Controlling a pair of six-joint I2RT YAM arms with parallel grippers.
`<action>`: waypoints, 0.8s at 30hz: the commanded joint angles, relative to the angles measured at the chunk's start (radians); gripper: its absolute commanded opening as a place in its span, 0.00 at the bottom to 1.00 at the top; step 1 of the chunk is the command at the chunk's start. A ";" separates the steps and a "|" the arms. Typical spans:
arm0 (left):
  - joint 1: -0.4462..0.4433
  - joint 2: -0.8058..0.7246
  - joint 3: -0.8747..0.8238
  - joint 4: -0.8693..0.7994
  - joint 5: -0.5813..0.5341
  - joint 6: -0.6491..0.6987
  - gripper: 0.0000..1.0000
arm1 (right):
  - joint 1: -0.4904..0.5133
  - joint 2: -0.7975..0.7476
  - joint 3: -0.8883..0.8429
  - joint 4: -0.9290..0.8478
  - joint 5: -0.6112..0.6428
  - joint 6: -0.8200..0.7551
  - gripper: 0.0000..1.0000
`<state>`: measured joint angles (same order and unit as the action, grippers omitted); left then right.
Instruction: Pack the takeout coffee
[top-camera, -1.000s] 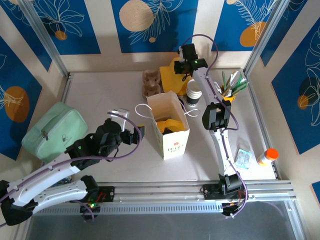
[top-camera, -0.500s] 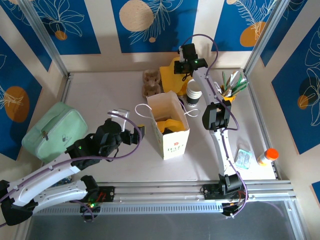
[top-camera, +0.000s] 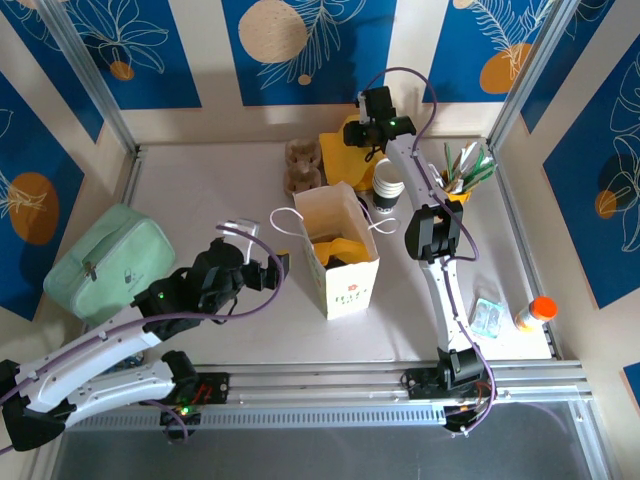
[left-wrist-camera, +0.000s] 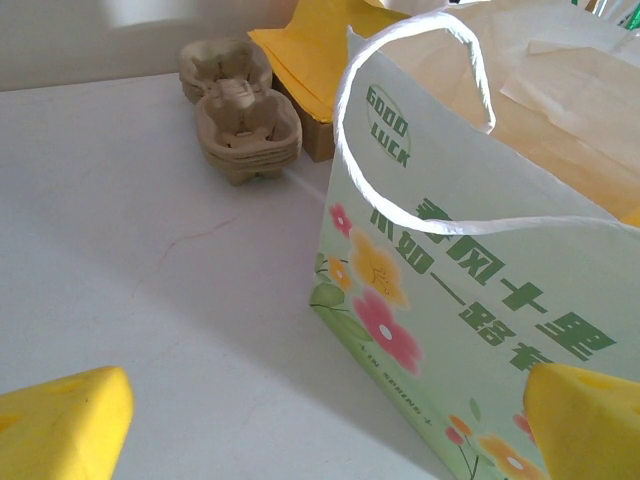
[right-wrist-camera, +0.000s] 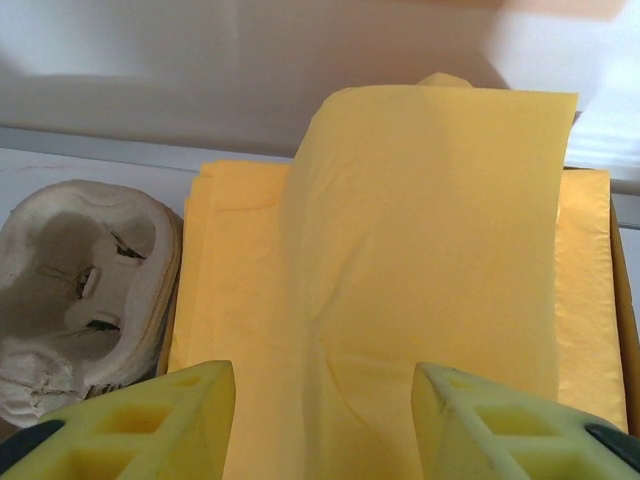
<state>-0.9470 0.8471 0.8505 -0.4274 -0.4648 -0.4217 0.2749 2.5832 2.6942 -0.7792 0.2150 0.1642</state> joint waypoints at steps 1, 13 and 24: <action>0.008 -0.008 -0.005 0.008 -0.002 -0.018 1.00 | 0.003 0.025 -0.013 -0.017 0.019 -0.006 0.49; 0.008 0.005 -0.001 0.013 -0.002 -0.011 1.00 | 0.005 0.017 -0.014 -0.006 0.012 -0.012 0.24; 0.008 0.008 0.004 0.016 0.001 -0.003 1.00 | 0.004 -0.061 0.010 -0.005 -0.003 -0.014 0.15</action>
<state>-0.9470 0.8604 0.8505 -0.4267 -0.4648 -0.4210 0.2749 2.5965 2.6747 -0.7788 0.2310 0.1566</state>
